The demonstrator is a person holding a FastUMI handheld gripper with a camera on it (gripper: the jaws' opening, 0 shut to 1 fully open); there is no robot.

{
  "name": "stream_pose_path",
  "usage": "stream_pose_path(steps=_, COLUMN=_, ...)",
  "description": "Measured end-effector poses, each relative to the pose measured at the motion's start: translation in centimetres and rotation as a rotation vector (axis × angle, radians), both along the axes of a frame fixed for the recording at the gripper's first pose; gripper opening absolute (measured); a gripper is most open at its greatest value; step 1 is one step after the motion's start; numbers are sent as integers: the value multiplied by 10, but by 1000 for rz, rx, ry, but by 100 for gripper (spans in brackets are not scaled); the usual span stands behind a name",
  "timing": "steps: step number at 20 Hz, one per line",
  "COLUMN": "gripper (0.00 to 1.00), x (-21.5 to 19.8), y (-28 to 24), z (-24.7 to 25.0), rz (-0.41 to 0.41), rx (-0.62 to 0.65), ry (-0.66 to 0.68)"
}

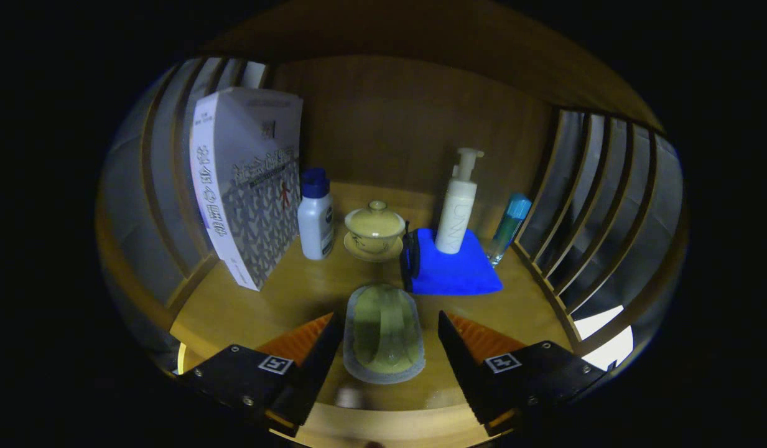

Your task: Pull open the drawer, take out the items inside it, and place them on the countertop above the cabinet.

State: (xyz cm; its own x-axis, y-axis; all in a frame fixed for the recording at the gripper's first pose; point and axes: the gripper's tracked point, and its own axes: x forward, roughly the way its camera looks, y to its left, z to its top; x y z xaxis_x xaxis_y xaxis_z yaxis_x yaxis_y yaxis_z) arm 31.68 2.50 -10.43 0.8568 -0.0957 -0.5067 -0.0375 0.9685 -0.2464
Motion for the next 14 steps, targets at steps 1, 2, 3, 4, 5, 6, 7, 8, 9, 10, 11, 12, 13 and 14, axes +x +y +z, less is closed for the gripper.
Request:
stream_pose_path(steps=1, gripper=96, x=-8, y=-1, z=5, rz=-1, rx=-1, ry=-18)
stream_pose_path(steps=2, gripper=96, x=-17, y=0, z=10, rz=1, rx=6, ry=-37)
stream_pose_path(steps=3, gripper=95, x=-27, y=2, z=15, rz=4, rx=19, ry=-54)
stream_pose_path(steps=4, gripper=95, x=-38, y=3, z=21, rz=5, rx=37, ry=-74)
stream_pose_path(steps=5, gripper=96, x=-50, y=4, z=29, rz=9, rx=55, ry=-102)
stream_pose_path(steps=6, gripper=95, x=-62, y=5, z=39, rz=12, rx=70, ry=-136)
stream_pose_path(steps=7, gripper=95, x=-75, y=4, z=49, rz=12, rx=79, ry=-177)
stream_pose_path(steps=8, gripper=95, x=-89, y=2, z=60, rz=2, rx=83, ry=-221)
stream_pose_path(steps=9, gripper=95, x=-105, y=-3, z=71, rz=-11, rx=85, ry=-269)
stream_pose_path(steps=10, gripper=95, x=-122, y=-5, z=82, rz=-14, rx=90, ry=-324)
stream_pose_path(steps=11, gripper=95, x=-138, y=-6, z=92, rz=-11, rx=97, ry=-380)
stream_pose_path(steps=12, gripper=95, x=-156, y=-7, z=100, rz=-4, rx=98, ry=-436)
stream_pose_path(steps=13, gripper=95, x=-176, y=-8, z=105, rz=6, rx=98, ry=-481)
stream_pose_path(steps=14, gripper=95, x=-196, y=-7, z=107, rz=17, rx=98, ry=-517)
